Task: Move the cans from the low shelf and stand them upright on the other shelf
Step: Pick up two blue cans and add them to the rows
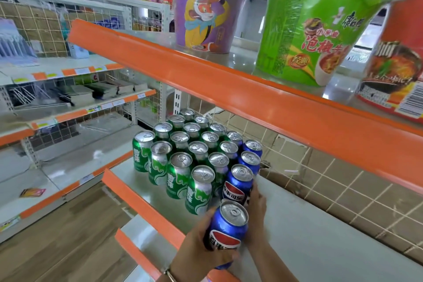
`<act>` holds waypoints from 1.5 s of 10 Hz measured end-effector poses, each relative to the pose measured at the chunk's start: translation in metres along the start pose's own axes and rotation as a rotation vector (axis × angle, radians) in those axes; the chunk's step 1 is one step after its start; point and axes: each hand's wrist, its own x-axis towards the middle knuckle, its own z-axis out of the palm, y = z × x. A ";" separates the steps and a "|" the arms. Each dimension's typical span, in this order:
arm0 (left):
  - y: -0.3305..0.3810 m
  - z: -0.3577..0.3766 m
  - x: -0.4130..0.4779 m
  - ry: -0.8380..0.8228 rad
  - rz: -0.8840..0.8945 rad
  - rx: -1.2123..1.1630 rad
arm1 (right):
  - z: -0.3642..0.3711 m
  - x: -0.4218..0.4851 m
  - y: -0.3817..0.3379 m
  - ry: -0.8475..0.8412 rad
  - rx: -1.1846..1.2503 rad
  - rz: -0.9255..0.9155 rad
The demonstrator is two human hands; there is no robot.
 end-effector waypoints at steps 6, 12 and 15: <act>0.008 0.014 0.018 0.063 0.118 0.173 | -0.051 -0.068 -0.014 -0.426 0.042 0.011; -0.025 -0.019 -0.002 -0.110 0.006 0.410 | 0.020 -0.069 -0.001 0.116 0.041 0.058; -0.012 0.018 -0.005 -0.229 0.147 0.391 | -0.034 -0.119 0.010 0.272 -0.107 0.113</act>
